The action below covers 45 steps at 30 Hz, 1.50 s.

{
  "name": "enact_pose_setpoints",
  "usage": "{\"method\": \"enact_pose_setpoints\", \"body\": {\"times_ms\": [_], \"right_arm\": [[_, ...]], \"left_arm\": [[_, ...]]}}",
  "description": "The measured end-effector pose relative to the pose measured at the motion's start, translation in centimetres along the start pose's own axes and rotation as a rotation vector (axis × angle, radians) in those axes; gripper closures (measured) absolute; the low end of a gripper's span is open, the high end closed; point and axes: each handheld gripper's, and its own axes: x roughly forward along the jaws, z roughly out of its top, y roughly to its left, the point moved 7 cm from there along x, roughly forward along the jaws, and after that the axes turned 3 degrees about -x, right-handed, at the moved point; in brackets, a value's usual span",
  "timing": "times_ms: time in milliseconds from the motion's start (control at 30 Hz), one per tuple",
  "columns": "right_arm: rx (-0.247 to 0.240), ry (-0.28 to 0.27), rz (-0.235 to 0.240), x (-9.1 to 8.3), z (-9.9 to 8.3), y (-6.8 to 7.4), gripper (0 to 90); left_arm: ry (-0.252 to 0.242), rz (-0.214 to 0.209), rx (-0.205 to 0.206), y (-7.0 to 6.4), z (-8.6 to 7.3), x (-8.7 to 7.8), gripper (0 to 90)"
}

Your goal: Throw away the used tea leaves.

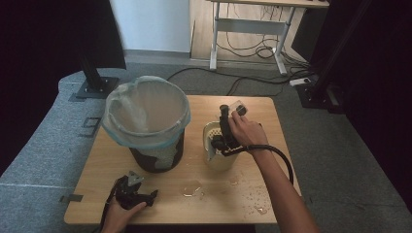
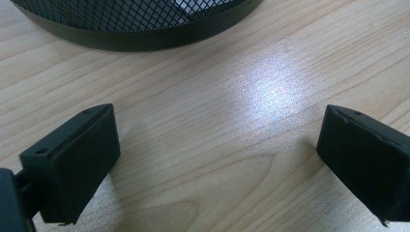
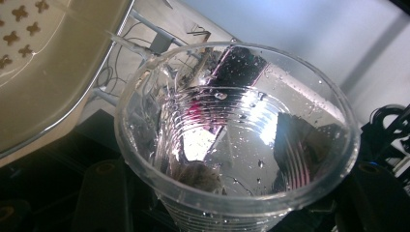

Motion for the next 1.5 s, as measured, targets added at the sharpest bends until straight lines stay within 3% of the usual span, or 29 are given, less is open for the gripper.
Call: {"method": "enact_pose_setpoints", "body": {"times_ms": [67, 167, 267, 400, 567, 800, 900, 1000, 1200, 1300, 1400, 1500], "right_arm": [[-0.032, 0.009, -0.004, 0.1, 0.2, 0.1, 38.4], [-0.155, 0.001, -0.009, 0.3, 1.0, 0.2, 38.5], [-0.188, 0.003, -0.013, 0.1, 1.4, 0.2, 38.6], [-0.288, 0.014, -0.013, 0.2, 1.7, 0.1, 38.7], [-0.275, 0.016, -0.025, 0.2, 1.6, -0.7, 38.7], [-0.361, 0.021, 0.0, -0.1, 1.6, -0.4, 38.6], [-0.311, 0.022, 0.004, -0.1, 1.5, -0.5, 38.7], [-0.335, 0.025, 0.006, -0.1, 1.5, -0.4, 38.6], [-0.324, 0.011, -0.049, -0.4, 1.4, -1.1, 38.6], [-0.371, 0.027, -0.093, -0.3, 0.5, -1.7, 38.9], [-0.418, 0.036, -0.091, -0.3, 0.3, -1.8, 39.0], [-0.475, 0.005, -0.082, -0.4, 1.0, -1.3, 39.3]], "left_arm": [[0.0, -0.001, 0.0, 0.0, 0.0, 0.0, 1.1], [0.0, 0.0, 0.0, 0.0, 0.0, 0.0, 1.1], [0.0, 0.0, 0.0, 0.0, 0.0, 0.0, 1.1], [-0.001, 0.002, 0.0, 0.0, 0.0, 0.0, 1.1], [0.002, 0.002, 0.002, 0.0, 0.0, 0.0, 1.1], [0.002, -0.002, 0.003, 0.0, 0.0, 0.0, 0.6], [0.003, -0.003, 0.004, 0.0, 0.0, 0.1, 0.5], [0.004, -0.003, 0.006, 0.0, 0.0, 0.1, 0.4], [0.001, -0.003, 0.002, -0.1, 0.1, 0.1, 0.4], [0.0, -0.003, 0.002, -0.1, 0.1, 0.1, 0.4], [0.001, -0.003, 0.003, -0.1, 0.1, 0.1, 0.4], [0.001, -0.003, 0.003, -0.1, 0.1, 0.1, 0.4]]}}
